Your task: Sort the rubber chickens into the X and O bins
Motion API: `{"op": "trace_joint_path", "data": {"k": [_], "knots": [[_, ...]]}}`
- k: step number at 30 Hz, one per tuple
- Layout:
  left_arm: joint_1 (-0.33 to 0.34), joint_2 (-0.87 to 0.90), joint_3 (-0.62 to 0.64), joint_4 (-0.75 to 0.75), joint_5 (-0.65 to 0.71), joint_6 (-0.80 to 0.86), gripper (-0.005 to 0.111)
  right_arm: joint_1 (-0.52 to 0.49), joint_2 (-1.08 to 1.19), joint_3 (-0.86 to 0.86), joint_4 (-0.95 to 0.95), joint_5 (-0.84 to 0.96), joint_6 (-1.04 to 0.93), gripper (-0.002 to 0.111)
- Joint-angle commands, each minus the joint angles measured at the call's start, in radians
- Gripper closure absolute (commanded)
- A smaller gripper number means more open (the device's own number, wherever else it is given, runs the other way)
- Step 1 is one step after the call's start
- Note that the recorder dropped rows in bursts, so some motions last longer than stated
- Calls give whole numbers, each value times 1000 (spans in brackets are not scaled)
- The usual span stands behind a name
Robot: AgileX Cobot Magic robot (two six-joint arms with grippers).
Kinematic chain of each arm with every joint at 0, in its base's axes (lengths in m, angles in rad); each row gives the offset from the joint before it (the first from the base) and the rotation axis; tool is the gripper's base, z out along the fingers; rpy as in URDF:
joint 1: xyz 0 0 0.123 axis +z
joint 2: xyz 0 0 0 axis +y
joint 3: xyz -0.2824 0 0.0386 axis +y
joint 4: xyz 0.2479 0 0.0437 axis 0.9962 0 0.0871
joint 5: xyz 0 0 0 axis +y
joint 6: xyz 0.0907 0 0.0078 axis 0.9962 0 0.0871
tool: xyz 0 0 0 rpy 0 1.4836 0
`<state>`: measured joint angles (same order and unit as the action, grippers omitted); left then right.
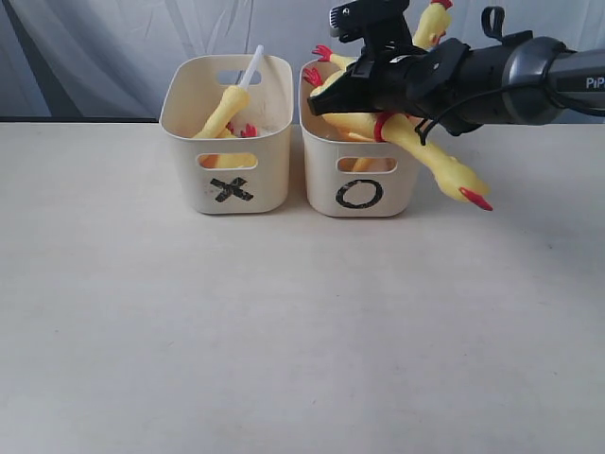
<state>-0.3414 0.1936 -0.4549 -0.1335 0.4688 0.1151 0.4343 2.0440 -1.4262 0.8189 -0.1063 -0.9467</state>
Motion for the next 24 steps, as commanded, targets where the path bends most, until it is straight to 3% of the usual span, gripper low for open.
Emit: {"op": "trace_joint_path", "data": {"k": [1,24], "knots": [[0,-8,6,3,1,-2,107,-1,27,13,-6,75,-2,108],[0,-8,6,3,1,-2,107,-3,40,13,-4,274,-2,108]]}}
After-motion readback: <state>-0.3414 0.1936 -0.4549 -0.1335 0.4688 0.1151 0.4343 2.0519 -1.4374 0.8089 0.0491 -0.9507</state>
